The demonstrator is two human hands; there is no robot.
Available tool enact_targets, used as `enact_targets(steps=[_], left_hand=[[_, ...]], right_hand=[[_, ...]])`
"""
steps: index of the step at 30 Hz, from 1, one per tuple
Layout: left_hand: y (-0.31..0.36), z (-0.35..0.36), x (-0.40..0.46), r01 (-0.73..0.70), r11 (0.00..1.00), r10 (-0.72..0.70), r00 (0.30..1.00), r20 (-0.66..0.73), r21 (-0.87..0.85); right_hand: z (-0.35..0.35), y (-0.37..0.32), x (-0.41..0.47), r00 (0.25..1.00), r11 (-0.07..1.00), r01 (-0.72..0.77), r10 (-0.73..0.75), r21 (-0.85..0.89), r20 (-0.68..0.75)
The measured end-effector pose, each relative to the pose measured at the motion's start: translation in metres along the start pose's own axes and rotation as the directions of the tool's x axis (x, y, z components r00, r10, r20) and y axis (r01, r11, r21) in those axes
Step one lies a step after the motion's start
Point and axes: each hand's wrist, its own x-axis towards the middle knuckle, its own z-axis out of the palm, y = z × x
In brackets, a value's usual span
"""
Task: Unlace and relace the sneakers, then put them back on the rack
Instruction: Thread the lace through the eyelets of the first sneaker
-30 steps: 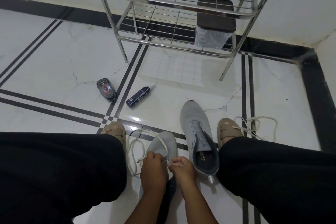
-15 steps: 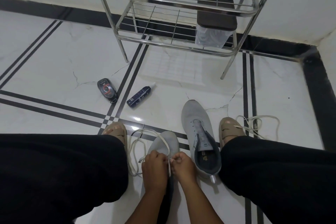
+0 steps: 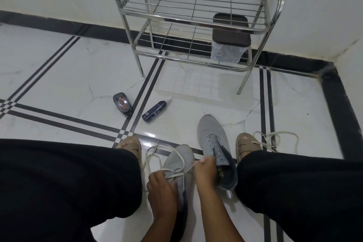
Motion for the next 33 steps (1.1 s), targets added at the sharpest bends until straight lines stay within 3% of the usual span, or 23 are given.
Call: enact_targets(steps=[1, 4, 5, 6, 7, 8, 9, 10, 11, 12, 14, 16, 18, 21, 27, 30, 33], left_hand=[[-0.001, 0.0, 0.0, 0.035, 0.998, -0.035, 0.999, 0.0, -0.046], [0.0, -0.006, 0.0, 0.137, 0.98, -0.135, 0.991, 0.023, -0.146], [0.0, -0.009, 0.001, 0.164, 0.973, -0.161, 0.986, 0.035, -0.161], [0.001, -0.01, 0.001, 0.186, 0.969, -0.18, 0.982, 0.049, -0.165], [0.002, -0.012, 0.002, 0.201, 0.966, -0.194, 0.979, 0.062, -0.162], [0.003, -0.014, 0.002, 0.212, 0.964, -0.203, 0.977, 0.073, -0.162], [0.003, -0.015, 0.003, 0.22, 0.961, -0.209, 0.975, 0.083, -0.167], [0.003, -0.015, 0.004, 0.227, 0.957, -0.213, 0.972, 0.095, -0.182], [0.003, -0.015, 0.004, 0.236, 0.95, -0.217, 0.97, 0.111, -0.203], [0.002, -0.016, 0.005, 0.245, 0.943, -0.22, 0.967, 0.132, -0.224], [0.002, -0.017, 0.006, 0.254, 0.938, -0.214, 0.96, 0.18, -0.235], [0.002, -0.018, 0.007, 0.246, 0.951, -0.203, 0.954, 0.22, -0.189], [0.003, -0.018, 0.008, 0.225, 0.966, -0.19, 0.952, 0.242, -0.128], [0.001, -0.016, 0.009, 0.18, 0.983, -0.163, 0.955, 0.247, -0.045], [0.0, -0.009, 0.01, 0.099, 0.993, -0.11, 0.969, 0.22, 0.062], [-0.001, -0.007, 0.011, 0.084, 0.994, -0.097, 0.975, 0.202, 0.069], [0.0, -0.008, 0.01, 0.089, 0.995, -0.098, 0.972, 0.212, 0.052]], right_hand=[[-0.008, -0.008, 0.004, 0.997, 0.983, -0.07, 0.073, 0.168, -0.016], [-0.047, -0.047, 0.004, 0.981, 0.795, -0.187, 0.186, 0.578, 0.061], [-0.063, -0.063, -0.001, 0.985, 0.754, -0.126, 0.172, 0.645, -0.008], [-0.08, -0.082, -0.01, 0.975, 0.713, 0.02, 0.142, 0.701, -0.172], [-0.096, -0.099, -0.018, 0.913, 0.707, 0.224, 0.089, 0.671, -0.399], [-0.109, -0.115, -0.028, 0.799, 0.724, 0.422, -0.012, 0.545, -0.602], [-0.117, -0.126, -0.03, 0.666, 0.732, 0.565, -0.133, 0.381, -0.734], [-0.119, -0.129, -0.028, 0.586, 0.744, 0.623, -0.239, 0.242, -0.774], [-0.114, -0.126, -0.024, 0.588, 0.771, 0.619, -0.326, 0.153, -0.74], [-0.104, -0.118, -0.017, 0.655, 0.822, 0.566, -0.397, 0.069, -0.643], [-0.076, -0.092, -0.004, 0.831, 0.872, 0.437, -0.485, -0.221, -0.273], [-0.04, -0.053, 0.001, 0.909, 0.763, 0.406, -0.392, -0.503, 0.141], [-0.011, -0.011, -0.004, 0.907, 0.694, 0.414, -0.262, -0.589, 0.33], [0.005, 0.023, -0.018, 0.901, 0.663, 0.429, -0.269, -0.614, 0.34], [0.001, 0.011, -0.006, 0.932, 0.592, 0.362, -0.207, -0.72, 0.298], [-0.007, 0.0, -0.008, 0.973, 0.711, 0.223, -0.209, -0.667, 0.101], [-0.029, -0.018, -0.003, 0.946, 0.851, 0.134, -0.263, -0.508, -0.191]])
